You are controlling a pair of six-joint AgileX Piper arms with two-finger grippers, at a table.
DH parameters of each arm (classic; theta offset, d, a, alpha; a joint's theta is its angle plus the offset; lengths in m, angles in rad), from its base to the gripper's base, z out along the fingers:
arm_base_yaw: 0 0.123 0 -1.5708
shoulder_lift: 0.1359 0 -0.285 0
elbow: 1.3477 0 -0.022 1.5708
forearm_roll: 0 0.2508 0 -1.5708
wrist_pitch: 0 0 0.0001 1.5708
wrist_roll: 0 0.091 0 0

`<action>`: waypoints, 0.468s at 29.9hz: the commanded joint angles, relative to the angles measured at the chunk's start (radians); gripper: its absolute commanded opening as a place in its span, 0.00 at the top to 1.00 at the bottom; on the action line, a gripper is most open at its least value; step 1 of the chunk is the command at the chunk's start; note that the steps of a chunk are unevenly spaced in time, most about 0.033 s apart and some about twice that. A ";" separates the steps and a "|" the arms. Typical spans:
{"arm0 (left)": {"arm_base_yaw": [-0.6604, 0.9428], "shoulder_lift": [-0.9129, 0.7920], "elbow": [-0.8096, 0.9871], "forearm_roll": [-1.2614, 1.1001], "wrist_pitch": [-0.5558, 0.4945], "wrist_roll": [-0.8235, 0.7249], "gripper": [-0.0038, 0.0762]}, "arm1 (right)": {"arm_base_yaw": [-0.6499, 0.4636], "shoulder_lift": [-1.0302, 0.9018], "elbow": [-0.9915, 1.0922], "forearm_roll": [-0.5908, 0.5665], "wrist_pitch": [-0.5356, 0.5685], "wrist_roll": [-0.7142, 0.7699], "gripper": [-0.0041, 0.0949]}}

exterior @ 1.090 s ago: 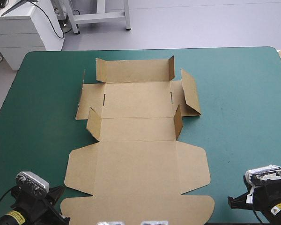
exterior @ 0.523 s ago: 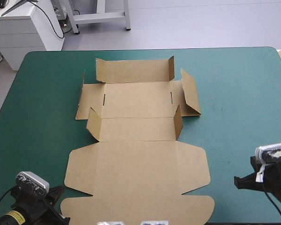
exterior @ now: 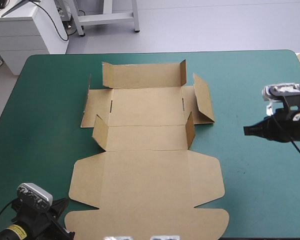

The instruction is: Fold the box

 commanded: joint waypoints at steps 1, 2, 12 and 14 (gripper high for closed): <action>0.001 0.013 -0.034 -0.030 -0.058 -0.001 0.96 | -0.003 0.100 -0.121 0.040 0.000 0.001 0.97; 0.001 0.013 -0.034 -0.030 -0.058 -0.001 0.96 | -0.001 0.123 -0.139 0.045 0.000 0.001 0.97; 0.001 0.013 -0.034 -0.030 -0.058 -0.001 0.96 | 0.217 0.326 -0.219 0.020 -0.096 0.040 0.96; 0.001 0.013 -0.034 -0.030 -0.058 -0.001 0.96 | 0.255 0.360 -0.219 0.018 -0.120 0.044 0.96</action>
